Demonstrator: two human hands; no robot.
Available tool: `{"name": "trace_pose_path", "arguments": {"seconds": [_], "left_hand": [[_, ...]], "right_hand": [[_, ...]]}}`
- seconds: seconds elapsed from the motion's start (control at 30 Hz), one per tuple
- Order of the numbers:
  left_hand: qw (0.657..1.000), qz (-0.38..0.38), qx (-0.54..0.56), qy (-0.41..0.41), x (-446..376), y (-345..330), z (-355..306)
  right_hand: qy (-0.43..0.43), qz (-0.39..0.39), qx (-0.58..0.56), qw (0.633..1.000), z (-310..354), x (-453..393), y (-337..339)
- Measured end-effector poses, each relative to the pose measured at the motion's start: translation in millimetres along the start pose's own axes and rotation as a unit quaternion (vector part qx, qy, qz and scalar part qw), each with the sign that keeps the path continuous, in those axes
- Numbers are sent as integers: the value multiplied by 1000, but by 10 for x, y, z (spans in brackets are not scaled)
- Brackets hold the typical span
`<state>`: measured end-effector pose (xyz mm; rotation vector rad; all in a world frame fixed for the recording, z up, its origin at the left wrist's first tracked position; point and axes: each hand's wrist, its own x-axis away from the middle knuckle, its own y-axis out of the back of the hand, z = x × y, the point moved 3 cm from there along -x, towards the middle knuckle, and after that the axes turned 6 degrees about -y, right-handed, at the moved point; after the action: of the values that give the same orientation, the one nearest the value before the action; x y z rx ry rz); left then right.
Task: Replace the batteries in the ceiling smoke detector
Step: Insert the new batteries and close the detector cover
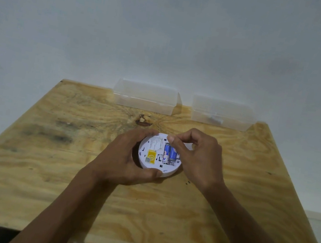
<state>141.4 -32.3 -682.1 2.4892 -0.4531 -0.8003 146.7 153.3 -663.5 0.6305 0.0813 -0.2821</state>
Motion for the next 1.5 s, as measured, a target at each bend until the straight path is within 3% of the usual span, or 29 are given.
{"name": "trace_pose_path", "arguments": {"seconds": [0.47,0.8,1.37,1.5], "left_hand": [[999,-29,-7,-12,5,-45,79],[1000,-17,-1,-7,9,-36,68],[999,-29,20,11,-11,-13,-153],[1000,-17,4,7,-3,-14,-124]], "right_hand": [[112,-93,31,989,-188,142,-147],[134,-68,82,985,-202,154,-113],[106,-84,77,988,-159,174,-104],[45,-81,66,993,-187,40,63]]}}
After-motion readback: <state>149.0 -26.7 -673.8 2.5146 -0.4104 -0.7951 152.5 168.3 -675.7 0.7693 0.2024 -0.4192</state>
